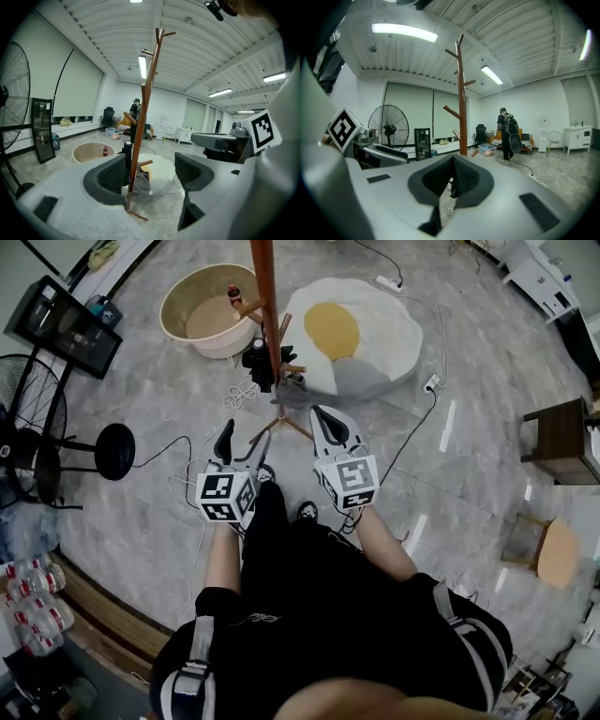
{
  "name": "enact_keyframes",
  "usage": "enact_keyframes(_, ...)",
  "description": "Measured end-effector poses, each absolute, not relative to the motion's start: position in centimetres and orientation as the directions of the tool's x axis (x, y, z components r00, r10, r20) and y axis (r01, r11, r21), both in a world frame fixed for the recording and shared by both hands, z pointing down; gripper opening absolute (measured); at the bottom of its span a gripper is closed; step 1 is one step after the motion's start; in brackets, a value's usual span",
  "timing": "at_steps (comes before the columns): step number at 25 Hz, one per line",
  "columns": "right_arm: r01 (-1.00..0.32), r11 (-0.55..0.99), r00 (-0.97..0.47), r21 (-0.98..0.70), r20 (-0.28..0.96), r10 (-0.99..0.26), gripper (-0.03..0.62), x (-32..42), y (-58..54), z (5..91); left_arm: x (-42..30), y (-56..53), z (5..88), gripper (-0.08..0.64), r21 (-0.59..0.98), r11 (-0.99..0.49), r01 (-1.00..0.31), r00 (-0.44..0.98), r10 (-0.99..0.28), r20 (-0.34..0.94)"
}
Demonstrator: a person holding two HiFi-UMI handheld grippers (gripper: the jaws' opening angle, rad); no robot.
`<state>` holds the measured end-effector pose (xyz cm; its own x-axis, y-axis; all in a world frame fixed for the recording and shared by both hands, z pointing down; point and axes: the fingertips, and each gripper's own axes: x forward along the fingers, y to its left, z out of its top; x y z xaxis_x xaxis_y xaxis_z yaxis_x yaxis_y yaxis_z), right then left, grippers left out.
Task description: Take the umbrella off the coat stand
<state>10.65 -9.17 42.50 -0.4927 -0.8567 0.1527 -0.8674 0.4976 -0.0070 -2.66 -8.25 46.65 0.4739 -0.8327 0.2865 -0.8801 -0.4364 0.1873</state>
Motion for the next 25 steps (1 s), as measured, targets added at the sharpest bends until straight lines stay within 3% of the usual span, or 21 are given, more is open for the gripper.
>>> enact_keyframes(10,-0.846,0.528,-0.503,0.080,0.212,-0.838,0.006,5.1,-17.1,43.7,-7.1,-16.1,48.4,0.337,0.227,-0.483,-0.845,0.531,-0.807,0.260)
enact_keyframes(25,-0.924,0.366,-0.307,0.110,0.358,-0.882,0.006,3.8,-24.5,48.2,-8.6,-25.3,55.7,0.337,0.236,-0.698,-0.675,0.732,-0.597,0.329)
